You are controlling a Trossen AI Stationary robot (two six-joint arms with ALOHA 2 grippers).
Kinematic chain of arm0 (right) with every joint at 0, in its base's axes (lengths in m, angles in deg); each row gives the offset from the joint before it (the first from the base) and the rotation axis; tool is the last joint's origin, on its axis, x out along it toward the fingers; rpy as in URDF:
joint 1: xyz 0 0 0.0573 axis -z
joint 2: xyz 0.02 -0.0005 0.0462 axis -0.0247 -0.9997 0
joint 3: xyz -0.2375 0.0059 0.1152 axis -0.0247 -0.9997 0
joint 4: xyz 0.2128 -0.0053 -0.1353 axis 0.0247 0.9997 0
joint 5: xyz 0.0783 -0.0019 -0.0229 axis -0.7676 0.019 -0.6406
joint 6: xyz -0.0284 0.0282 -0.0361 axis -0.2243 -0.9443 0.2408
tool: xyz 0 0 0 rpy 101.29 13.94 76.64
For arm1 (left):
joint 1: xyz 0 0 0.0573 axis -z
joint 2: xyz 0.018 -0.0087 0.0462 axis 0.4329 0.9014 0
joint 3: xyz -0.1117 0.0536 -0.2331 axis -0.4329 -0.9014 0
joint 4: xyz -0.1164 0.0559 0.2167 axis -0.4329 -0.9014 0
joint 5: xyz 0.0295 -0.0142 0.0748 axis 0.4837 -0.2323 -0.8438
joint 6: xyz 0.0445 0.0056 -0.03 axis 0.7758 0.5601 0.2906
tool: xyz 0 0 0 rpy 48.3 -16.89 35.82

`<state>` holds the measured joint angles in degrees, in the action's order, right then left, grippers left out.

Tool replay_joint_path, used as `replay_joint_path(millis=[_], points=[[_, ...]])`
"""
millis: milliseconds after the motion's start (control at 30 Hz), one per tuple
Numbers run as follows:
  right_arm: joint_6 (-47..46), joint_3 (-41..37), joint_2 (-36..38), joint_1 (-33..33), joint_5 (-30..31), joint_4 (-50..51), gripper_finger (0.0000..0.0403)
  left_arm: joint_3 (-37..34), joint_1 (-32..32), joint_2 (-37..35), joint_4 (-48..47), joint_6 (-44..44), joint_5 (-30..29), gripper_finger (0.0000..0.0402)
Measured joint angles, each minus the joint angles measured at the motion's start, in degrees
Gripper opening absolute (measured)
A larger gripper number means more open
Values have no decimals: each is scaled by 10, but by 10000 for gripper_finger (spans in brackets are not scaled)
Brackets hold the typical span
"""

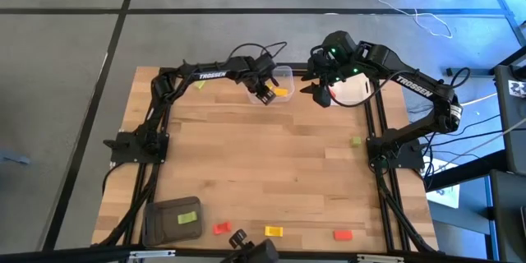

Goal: Sort & place blocks by color
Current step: Put the top yellow block into the transparent bin

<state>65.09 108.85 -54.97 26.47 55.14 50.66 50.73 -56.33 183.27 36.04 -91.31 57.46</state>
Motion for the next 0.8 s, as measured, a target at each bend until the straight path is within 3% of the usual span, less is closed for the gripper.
replay_joint_path(millis=[600,800], points=[[0,0,0,0,0,0,212,0,-13,0,0,18,-2,106],[0,0,0,0,0,0,212,0,-15,0,0,20,-10,122]])
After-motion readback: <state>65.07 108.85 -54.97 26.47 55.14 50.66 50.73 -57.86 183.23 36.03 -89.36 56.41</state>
